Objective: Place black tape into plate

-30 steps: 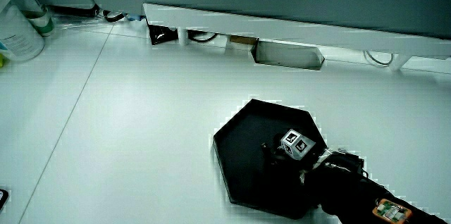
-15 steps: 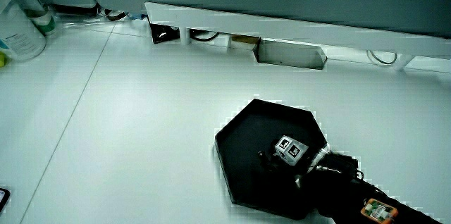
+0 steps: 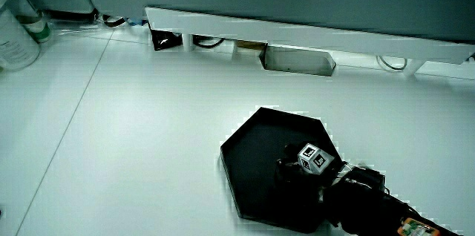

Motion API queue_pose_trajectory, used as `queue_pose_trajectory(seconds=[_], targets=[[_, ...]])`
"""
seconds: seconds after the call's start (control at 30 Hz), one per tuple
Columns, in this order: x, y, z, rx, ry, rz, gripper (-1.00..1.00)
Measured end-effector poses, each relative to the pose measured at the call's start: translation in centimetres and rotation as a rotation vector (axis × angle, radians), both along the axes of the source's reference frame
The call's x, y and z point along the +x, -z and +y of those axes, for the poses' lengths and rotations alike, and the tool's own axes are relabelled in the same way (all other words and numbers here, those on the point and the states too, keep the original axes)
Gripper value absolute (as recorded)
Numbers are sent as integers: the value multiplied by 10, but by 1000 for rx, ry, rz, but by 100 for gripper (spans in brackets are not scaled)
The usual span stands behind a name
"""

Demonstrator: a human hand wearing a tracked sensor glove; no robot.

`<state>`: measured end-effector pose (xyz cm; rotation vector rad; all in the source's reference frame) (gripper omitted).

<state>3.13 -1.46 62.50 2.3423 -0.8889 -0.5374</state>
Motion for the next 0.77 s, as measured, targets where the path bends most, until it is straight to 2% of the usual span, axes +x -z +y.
queue_pose_trajectory(seconds=[0.03, 0.07, 0.1, 0.17, 0.4, 0.63, 0.77], targets=[[4, 8, 1, 25, -14, -44, -100], [7, 9, 2, 11, -13, -72, -100], [11, 15, 3, 46, -15, -98, -100], [19, 27, 6, 73, -34, -181, -100], [50, 26, 14, 14, -99, -370, -100], [69, 53, 24, 101, -160, -471, -100], [73, 55, 27, 116, -170, -470, -100]])
